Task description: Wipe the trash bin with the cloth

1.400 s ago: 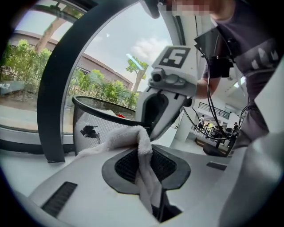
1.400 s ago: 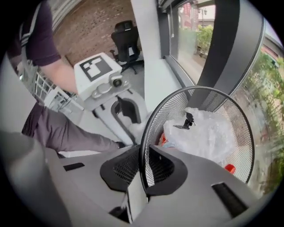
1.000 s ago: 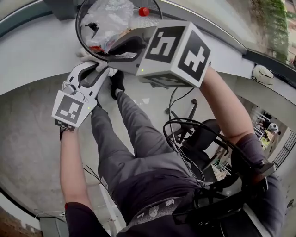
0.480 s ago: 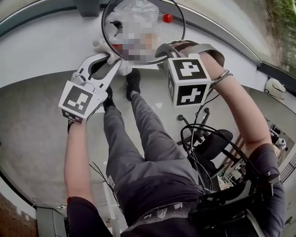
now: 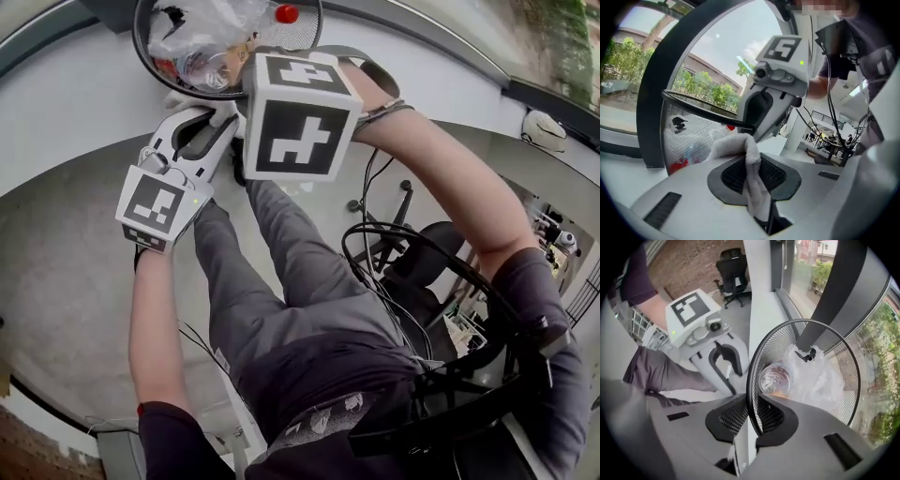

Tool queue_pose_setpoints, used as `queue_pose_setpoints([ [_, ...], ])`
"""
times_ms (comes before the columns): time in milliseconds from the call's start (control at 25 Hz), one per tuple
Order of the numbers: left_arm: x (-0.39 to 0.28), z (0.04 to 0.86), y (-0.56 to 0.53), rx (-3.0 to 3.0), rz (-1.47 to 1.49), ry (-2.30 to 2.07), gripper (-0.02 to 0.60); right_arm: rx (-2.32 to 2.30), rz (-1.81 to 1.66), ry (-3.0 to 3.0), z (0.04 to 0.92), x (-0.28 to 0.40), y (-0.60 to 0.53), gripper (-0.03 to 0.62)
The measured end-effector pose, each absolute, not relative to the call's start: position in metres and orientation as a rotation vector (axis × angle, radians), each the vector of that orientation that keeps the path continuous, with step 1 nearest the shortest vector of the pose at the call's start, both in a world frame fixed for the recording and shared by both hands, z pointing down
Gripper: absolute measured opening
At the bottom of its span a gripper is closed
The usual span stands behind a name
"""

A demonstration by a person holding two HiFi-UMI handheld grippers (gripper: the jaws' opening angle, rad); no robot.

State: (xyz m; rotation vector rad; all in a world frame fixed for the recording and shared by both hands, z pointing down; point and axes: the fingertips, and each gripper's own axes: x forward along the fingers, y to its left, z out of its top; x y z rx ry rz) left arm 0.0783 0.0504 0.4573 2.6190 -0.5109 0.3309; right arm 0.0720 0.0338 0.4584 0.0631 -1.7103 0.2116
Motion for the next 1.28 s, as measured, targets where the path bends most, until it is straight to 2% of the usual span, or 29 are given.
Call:
queue_pose_setpoints([
  [200,0.090,0.459,0.058,2.602,0.317,-0.535,0.054,0.049,0.190,-1.763,0.451,0.060,0.037,0.049],
  [440,0.068,0.463,0.051,2.580,0.315,-0.610,0.054,0.019,0.108,-1.841,0.406,0.108,0.046,0.058],
  [560,0.040,0.468,0.037,2.550,0.281,-0.694,0.054,-0.024,-0.079,-1.743,0.421,0.128,0.036,0.083],
  [680,0.018,0.472,0.036,2.518,0.279,-0.735,0.054,-0.042,-0.101,-1.809,0.424,0.110,0.039,0.081],
  [720,0.015,0.471,0.033,2.520,0.284,-0.746,0.054,-0.035,-0.117,-1.828,0.421,0.106,0.035,0.101],
  [880,0.009,0.469,0.020,2.527,0.279,-0.792,0.054,-0.067,-0.220,-1.795,0.418,0.108,0.025,0.106],
  [1120,-0.001,0.470,0.012,2.504,0.260,-0.845,0.054,-0.246,-0.031,-1.796,0.421,0.099,0.049,0.106],
  [1280,0.005,0.469,0.006,2.515,0.258,-0.840,0.054,-0.217,-0.262,-1.656,0.455,0.118,0.033,0.104],
])
